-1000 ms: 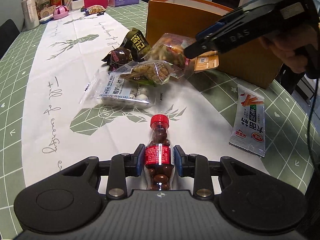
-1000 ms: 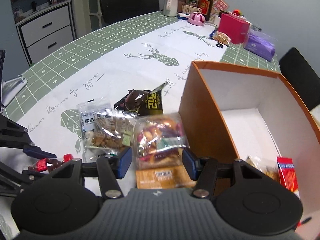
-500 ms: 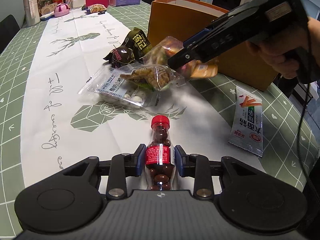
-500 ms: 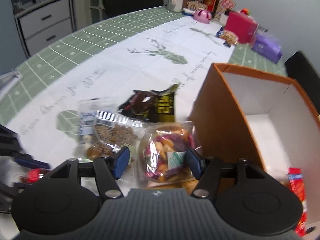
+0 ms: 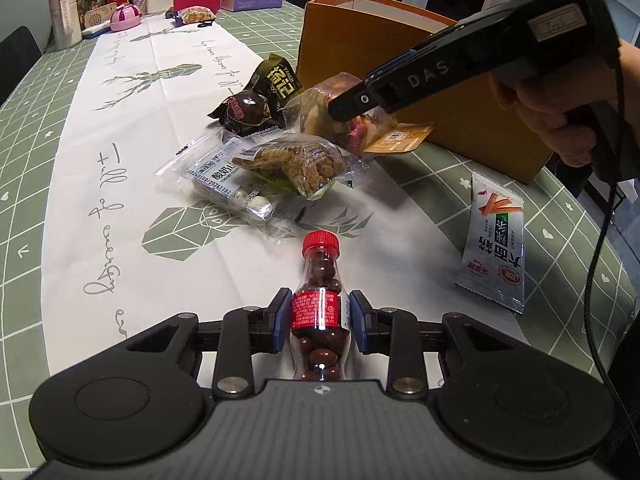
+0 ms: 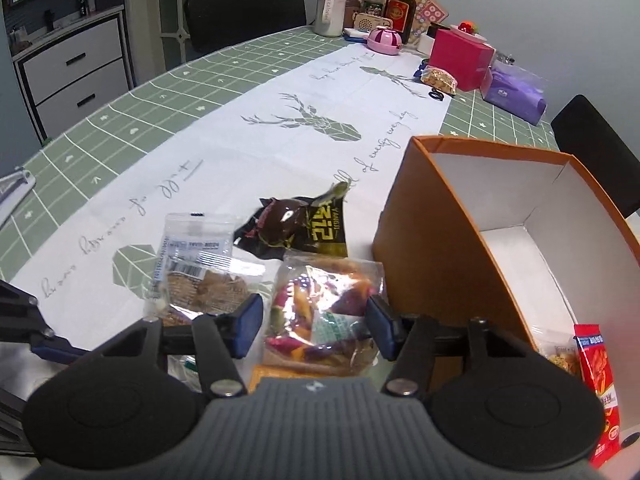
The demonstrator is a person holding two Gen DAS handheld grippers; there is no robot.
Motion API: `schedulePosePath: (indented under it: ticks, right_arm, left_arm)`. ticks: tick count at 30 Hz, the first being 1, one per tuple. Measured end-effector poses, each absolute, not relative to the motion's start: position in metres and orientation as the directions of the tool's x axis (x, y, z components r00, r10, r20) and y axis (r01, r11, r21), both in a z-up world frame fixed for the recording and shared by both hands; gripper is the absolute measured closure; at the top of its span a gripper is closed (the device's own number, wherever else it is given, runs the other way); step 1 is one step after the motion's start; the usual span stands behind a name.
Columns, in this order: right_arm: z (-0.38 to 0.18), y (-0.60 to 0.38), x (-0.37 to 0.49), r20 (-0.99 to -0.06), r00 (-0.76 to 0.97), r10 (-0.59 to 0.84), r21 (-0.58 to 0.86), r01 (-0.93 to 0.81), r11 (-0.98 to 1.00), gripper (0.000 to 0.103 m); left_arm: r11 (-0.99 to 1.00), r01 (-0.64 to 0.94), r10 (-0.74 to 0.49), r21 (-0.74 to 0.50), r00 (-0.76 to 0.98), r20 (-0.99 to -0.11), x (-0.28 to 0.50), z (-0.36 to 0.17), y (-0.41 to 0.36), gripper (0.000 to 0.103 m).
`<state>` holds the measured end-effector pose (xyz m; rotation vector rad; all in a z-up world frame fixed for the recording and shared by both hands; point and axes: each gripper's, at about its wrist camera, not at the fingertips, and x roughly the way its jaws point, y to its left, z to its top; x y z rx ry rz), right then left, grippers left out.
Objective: Organize snacks
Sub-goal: 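Grasp the clear dried-fruit bag with the right tool while the left tool holds the bottle, then carry the bottle and dried-fruit bag with both tools over the box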
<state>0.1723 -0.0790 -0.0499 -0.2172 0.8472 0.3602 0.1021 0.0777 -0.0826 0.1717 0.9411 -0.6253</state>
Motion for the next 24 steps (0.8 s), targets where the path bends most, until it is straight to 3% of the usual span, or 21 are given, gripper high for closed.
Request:
schedulePosePath:
  ticks: [2, 7, 13, 19, 24]
  right_arm:
    - [-0.048, -0.078, 0.171, -0.768, 0.61, 0.192, -0.06, -0.367, 0.928, 0.039]
    - [-0.06, -0.079, 0.169, -0.792, 0.599, 0.123, -0.086, -0.308, 0.948, 0.035]
    - [-0.071, -0.088, 0.18, -0.796, 0.586, 0.151, -0.014, -0.267, 0.964, 0.032]
    - [-0.084, -0.088, 0.19, -0.784, 0.589, 0.193, 0.02, -0.288, 0.957, 0.035]
    - [-0.079, -0.089, 0.194, -0.795, 0.57, 0.205, 0.04, -0.288, 0.957, 0.043]
  left_arm:
    - [0.811, 0.57, -0.427, -0.129, 0.427, -0.797, 0.102, -0.083, 0.078, 0.066]
    - [0.811, 0.571, -0.429, -0.131, 0.427, -0.796, 0.102, -0.082, 0.078, 0.065]
    - [0.81, 0.571, -0.434, -0.137, 0.425, -0.795, 0.103, -0.083, 0.079, 0.065]
    - [0.812, 0.568, -0.432, -0.137, 0.426, -0.795, 0.102, -0.082, 0.079, 0.065]
    - [0.811, 0.566, -0.442, -0.15, 0.424, -0.791, 0.102, -0.082, 0.08, 0.068]
